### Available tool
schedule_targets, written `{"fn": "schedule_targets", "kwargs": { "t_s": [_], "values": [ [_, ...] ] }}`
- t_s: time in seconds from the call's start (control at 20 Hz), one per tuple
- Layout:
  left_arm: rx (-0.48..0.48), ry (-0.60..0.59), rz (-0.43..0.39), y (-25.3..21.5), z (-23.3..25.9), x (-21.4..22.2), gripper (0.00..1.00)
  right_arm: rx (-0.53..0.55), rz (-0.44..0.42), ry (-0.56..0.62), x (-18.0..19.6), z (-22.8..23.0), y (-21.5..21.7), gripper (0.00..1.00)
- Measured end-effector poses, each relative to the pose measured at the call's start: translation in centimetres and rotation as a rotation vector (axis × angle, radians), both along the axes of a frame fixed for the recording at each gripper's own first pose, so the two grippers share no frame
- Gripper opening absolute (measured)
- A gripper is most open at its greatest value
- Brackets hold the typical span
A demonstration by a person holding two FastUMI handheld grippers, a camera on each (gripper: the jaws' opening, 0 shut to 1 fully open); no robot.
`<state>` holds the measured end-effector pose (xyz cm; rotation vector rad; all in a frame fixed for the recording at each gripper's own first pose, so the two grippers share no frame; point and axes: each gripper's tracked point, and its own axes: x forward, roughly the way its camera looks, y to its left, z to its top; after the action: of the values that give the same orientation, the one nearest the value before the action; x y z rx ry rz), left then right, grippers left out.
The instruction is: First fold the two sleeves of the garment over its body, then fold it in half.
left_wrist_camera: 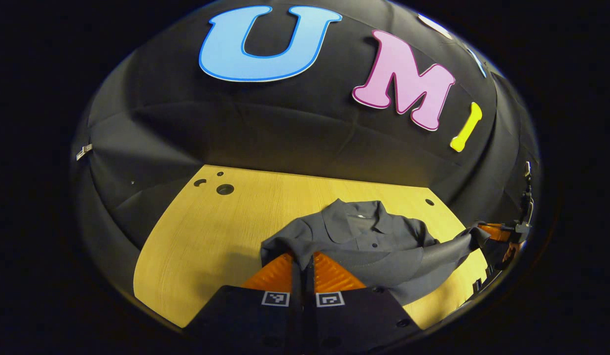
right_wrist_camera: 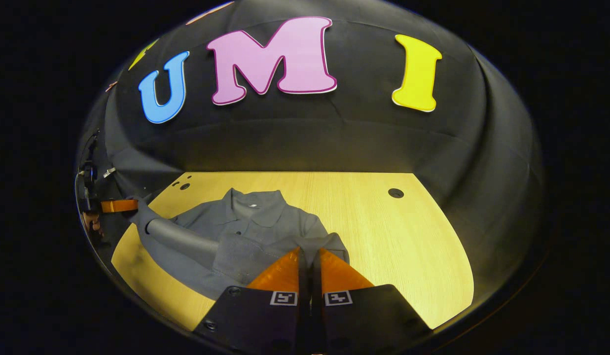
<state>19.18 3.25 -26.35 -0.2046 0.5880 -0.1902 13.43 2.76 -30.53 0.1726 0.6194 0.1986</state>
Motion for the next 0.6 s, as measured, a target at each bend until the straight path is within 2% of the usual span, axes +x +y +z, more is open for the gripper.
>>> {"fn": "schedule_targets", "kwargs": {
  "t_s": [0.6],
  "values": [
    [0.025,0.076,0.068,0.0,-5.5,5.2,0.05,0.029,0.006,0.054,6.8,-5.7,1.5,0.05]
  ]
}}
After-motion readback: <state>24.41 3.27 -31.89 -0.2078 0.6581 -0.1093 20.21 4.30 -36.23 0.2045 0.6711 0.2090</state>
